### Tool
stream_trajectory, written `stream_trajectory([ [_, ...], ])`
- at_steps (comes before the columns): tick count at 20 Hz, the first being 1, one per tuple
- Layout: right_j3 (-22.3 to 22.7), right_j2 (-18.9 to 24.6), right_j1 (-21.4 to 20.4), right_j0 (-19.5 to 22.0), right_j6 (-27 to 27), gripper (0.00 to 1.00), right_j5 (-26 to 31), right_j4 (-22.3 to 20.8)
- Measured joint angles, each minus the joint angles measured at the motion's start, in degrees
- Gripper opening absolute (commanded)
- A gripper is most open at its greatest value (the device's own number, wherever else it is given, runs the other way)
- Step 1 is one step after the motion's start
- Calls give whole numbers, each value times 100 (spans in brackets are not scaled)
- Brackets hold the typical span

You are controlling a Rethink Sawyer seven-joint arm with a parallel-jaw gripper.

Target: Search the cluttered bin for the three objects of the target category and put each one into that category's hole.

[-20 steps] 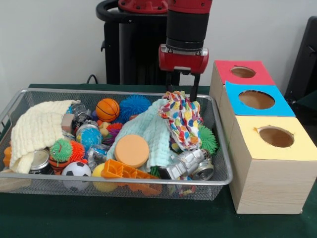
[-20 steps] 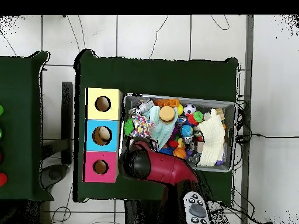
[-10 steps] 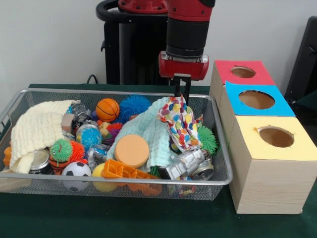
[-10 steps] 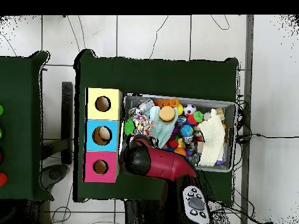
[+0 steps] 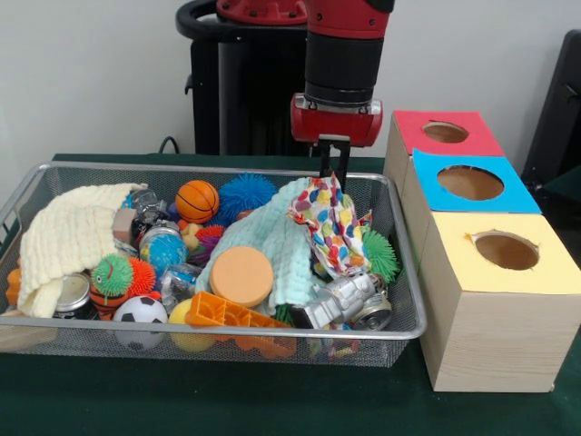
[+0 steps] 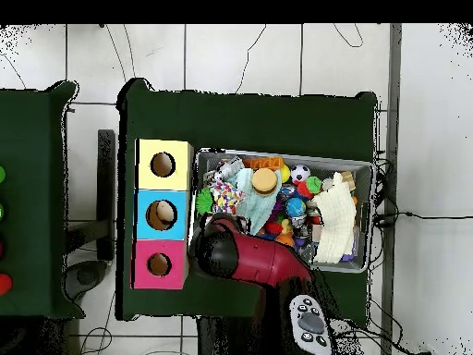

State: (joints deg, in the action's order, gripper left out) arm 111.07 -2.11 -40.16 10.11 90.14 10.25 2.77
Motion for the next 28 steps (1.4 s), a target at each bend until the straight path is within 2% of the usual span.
stream_trajectory([
  [3, 2, 103, -123, 117, 0, 0, 80, 14],
  [9, 7, 136, -573, 145, 0, 0, 735, 120],
  [12, 9, 135, -868, 80, 0, 0, 1256, 180],
  [13, 7, 133, -1046, 14, 0, 0, 1590, 206],
  [19, -29, 88, -1474, -343, 8, 0, 2375, 263],
  [23, -154, 22, -1634, -719, 64, 0, 2615, 353],
  [28, -392, -86, -1619, -1126, 285, 0, 2618, 512],
])
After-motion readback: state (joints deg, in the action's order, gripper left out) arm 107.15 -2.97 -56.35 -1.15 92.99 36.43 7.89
